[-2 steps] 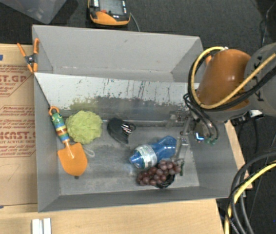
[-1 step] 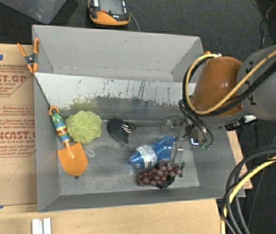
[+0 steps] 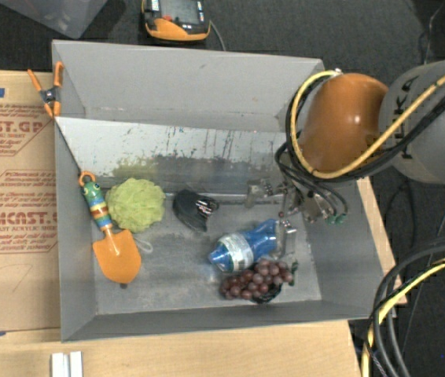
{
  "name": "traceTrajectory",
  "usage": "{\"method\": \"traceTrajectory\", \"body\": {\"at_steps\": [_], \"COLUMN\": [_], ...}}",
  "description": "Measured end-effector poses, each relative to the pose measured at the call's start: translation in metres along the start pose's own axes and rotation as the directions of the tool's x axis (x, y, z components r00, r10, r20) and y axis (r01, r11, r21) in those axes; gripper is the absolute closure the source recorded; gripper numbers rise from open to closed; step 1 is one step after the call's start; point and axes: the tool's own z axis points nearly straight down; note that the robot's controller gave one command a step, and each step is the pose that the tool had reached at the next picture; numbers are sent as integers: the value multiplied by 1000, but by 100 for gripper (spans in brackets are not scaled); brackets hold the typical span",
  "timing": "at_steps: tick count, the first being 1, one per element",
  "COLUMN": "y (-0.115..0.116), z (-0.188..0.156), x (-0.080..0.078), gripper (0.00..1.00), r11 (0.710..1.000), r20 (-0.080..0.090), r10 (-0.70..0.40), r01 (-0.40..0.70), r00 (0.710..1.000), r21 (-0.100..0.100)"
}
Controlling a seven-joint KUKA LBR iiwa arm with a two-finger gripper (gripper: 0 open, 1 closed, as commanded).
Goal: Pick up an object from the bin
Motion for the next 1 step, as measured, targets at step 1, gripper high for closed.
{"method": "traceTrajectory", "body": {"at_steps": [1], "y": [-15], "z": [53], "x": [16], "gripper": [0], "r11": [993], "r20": [-8], "r10": [118], "r01": [-118], "r00": [993], "r21": [0]}}
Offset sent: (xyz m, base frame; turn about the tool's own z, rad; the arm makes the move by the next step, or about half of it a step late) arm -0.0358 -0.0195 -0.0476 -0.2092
